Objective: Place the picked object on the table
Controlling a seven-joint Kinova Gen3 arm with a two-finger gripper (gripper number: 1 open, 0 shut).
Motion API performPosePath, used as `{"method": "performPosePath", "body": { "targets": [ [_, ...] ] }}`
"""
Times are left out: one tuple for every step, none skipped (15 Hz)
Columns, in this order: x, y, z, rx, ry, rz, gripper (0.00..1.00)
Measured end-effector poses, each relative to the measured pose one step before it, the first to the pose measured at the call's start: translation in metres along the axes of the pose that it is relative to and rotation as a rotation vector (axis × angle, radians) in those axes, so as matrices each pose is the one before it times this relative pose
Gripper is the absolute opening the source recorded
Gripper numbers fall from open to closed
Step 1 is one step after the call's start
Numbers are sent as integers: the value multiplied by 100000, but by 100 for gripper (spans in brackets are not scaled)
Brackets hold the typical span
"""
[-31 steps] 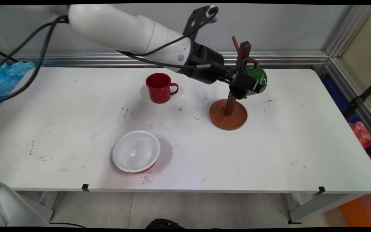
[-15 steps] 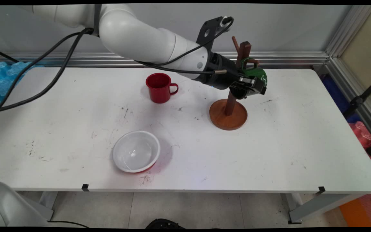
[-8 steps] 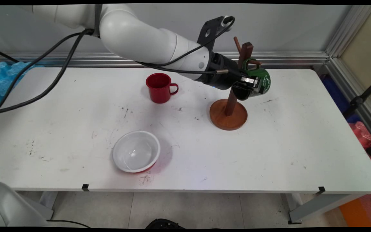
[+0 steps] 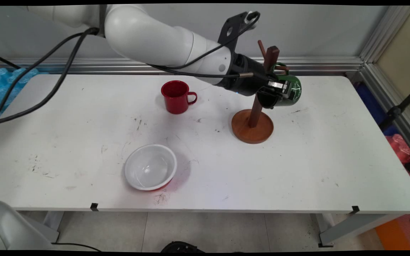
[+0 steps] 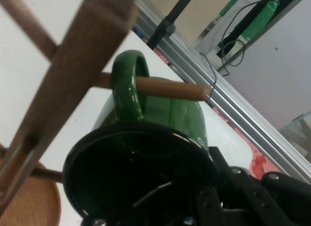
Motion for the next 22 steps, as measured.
{"method": "performPosePath", "body": {
  "targets": [
    [163, 243, -295, -548, 302, 424, 0],
    [118, 269, -296, -658, 107, 398, 0],
    [82, 249, -248, -603, 24, 337, 0],
    [47, 292, -281, -687, -69, 395, 0],
    [25, 290, -282, -642, -97, 330, 0],
    [23, 260, -230, -568, -86, 252, 0],
    [27, 309, -253, -668, -88, 290, 0],
    [38, 310, -237, -674, -69, 256, 0],
    [44, 304, -239, -638, -53, 243, 0],
    [43, 255, -193, -535, -36, 212, 0],
    [55, 279, -223, -602, -18, 250, 0],
    [59, 213, -192, -463, -9, 243, 0],
    [63, 231, -217, -471, -52, 300, 0],
    [50, 172, -226, -266, -131, 263, 0],
    [23, 120, -211, -136, -308, 386, 0],
    [5, 98, -274, -5, -502, 576, 0],
    [-57, -17, -347, 466, -1163, 820, 0],
    [-118, -68, -364, 660, -1353, 883, 0],
    [-190, -136, -521, 868, -1780, 1107, 0],
    [-208, -134, -517, 853, -1781, 1051, 0],
    [-275, -195, -738, 1079, -2379, 1682, 0],
    [-210, -151, -553, 774, -1844, 1368, 0]
  ]
}}
